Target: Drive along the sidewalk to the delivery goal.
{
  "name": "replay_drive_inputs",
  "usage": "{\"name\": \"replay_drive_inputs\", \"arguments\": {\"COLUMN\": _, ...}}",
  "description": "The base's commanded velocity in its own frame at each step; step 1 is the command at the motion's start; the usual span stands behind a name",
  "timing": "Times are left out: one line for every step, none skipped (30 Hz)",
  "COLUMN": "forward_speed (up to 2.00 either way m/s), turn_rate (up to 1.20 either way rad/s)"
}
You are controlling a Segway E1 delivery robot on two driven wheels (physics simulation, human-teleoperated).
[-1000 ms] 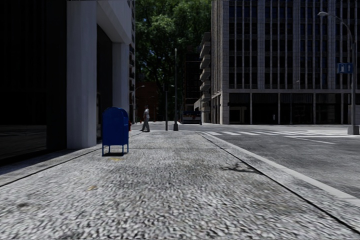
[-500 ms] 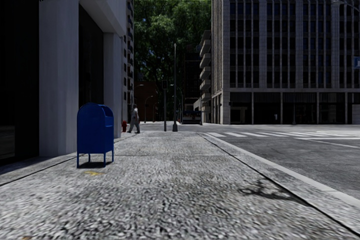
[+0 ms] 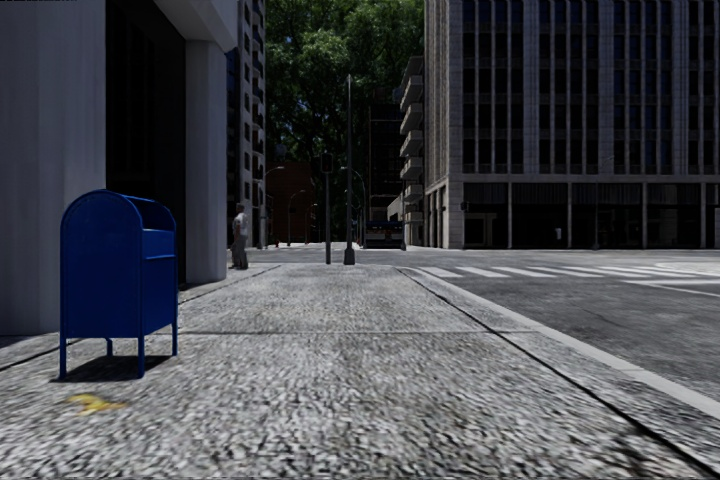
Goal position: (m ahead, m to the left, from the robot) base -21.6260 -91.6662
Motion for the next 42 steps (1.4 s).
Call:
{"name": "replay_drive_inputs", "arguments": {"forward_speed": 2.00, "turn_rate": 0.00}}
{"name": "replay_drive_inputs", "arguments": {"forward_speed": 2.00, "turn_rate": 0.00}}
{"name": "replay_drive_inputs", "arguments": {"forward_speed": 2.00, "turn_rate": 0.00}}
{"name": "replay_drive_inputs", "arguments": {"forward_speed": 2.00, "turn_rate": 0.00}}
{"name": "replay_drive_inputs", "arguments": {"forward_speed": 2.00, "turn_rate": 0.00}}
{"name": "replay_drive_inputs", "arguments": {"forward_speed": 2.00, "turn_rate": 0.00}}
{"name": "replay_drive_inputs", "arguments": {"forward_speed": 2.00, "turn_rate": 0.00}}
{"name": "replay_drive_inputs", "arguments": {"forward_speed": 2.00, "turn_rate": 0.00}}
{"name": "replay_drive_inputs", "arguments": {"forward_speed": 2.00, "turn_rate": 0.00}}
{"name": "replay_drive_inputs", "arguments": {"forward_speed": 2.00, "turn_rate": 0.00}}
{"name": "replay_drive_inputs", "arguments": {"forward_speed": 2.00, "turn_rate": 0.00}}
{"name": "replay_drive_inputs", "arguments": {"forward_speed": 2.00, "turn_rate": 0.00}}
{"name": "replay_drive_inputs", "arguments": {"forward_speed": 2.00, "turn_rate": 0.00}}
{"name": "replay_drive_inputs", "arguments": {"forward_speed": 2.00, "turn_rate": 0.00}}
{"name": "replay_drive_inputs", "arguments": {"forward_speed": 2.00, "turn_rate": 0.00}}
{"name": "replay_drive_inputs", "arguments": {"forward_speed": 2.00, "turn_rate": 0.00}}
{"name": "replay_drive_inputs", "arguments": {"forward_speed": 2.00, "turn_rate": 0.00}}
{"name": "replay_drive_inputs", "arguments": {"forward_speed": 2.00, "turn_rate": 0.00}}
{"name": "replay_drive_inputs", "arguments": {"forward_speed": 2.00, "turn_rate": 0.00}}
{"name": "replay_drive_inputs", "arguments": {"forward_speed": 2.00, "turn_rate": 0.00}}
{"name": "replay_drive_inputs", "arguments": {"forward_speed": 2.00, "turn_rate": 0.00}}
{"name": "replay_drive_inputs", "arguments": {"forward_speed": 2.00, "turn_rate": 0.00}}
{"name": "replay_drive_inputs", "arguments": {"forward_speed": 2.00, "turn_rate": 0.00}}
{"name": "replay_drive_inputs", "arguments": {"forward_speed": 2.00, "turn_rate": 0.00}}
{"name": "replay_drive_inputs", "arguments": {"forward_speed": 2.00, "turn_rate": 0.00}}
{"name": "replay_drive_inputs", "arguments": {"forward_speed": 2.00, "turn_rate": 0.00}}
{"name": "replay_drive_inputs", "arguments": {"forward_speed": 2.00, "turn_rate": 0.00}}
{"name": "replay_drive_inputs", "arguments": {"forward_speed": 2.00, "turn_rate": 0.00}}
{"name": "replay_drive_inputs", "arguments": {"forward_speed": 2.00, "turn_rate": 0.00}}
{"name": "replay_drive_inputs", "arguments": {"forward_speed": 2.00, "turn_rate": 0.00}}
{"name": "replay_drive_inputs", "arguments": {"forward_speed": 2.00, "turn_rate": 0.00}}
{"name": "replay_drive_inputs", "arguments": {"forward_speed": 2.00, "turn_rate": 0.00}}
{"name": "replay_drive_inputs", "arguments": {"forward_speed": 2.00, "turn_rate": 0.00}}
{"name": "replay_drive_inputs", "arguments": {"forward_speed": 2.00, "turn_rate": 0.00}}
{"name": "replay_drive_inputs", "arguments": {"forward_speed": 2.00, "turn_rate": 0.00}}
{"name": "replay_drive_inputs", "arguments": {"forward_speed": 2.00, "turn_rate": 0.00}}
{"name": "replay_drive_inputs", "arguments": {"forward_speed": 2.00, "turn_rate": 0.00}}
{"name": "replay_drive_inputs", "arguments": {"forward_speed": 2.00, "turn_rate": 0.00}}
{"name": "replay_drive_inputs", "arguments": {"forward_speed": 2.00, "turn_rate": 0.00}}
{"name": "replay_drive_inputs", "arguments": {"forward_speed": 2.00, "turn_rate": 0.00}}
{"name": "replay_drive_inputs", "arguments": {"forward_speed": 2.00, "turn_rate": 0.00}}
{"name": "replay_drive_inputs", "arguments": {"forward_speed": 2.00, "turn_rate": 0.00}}
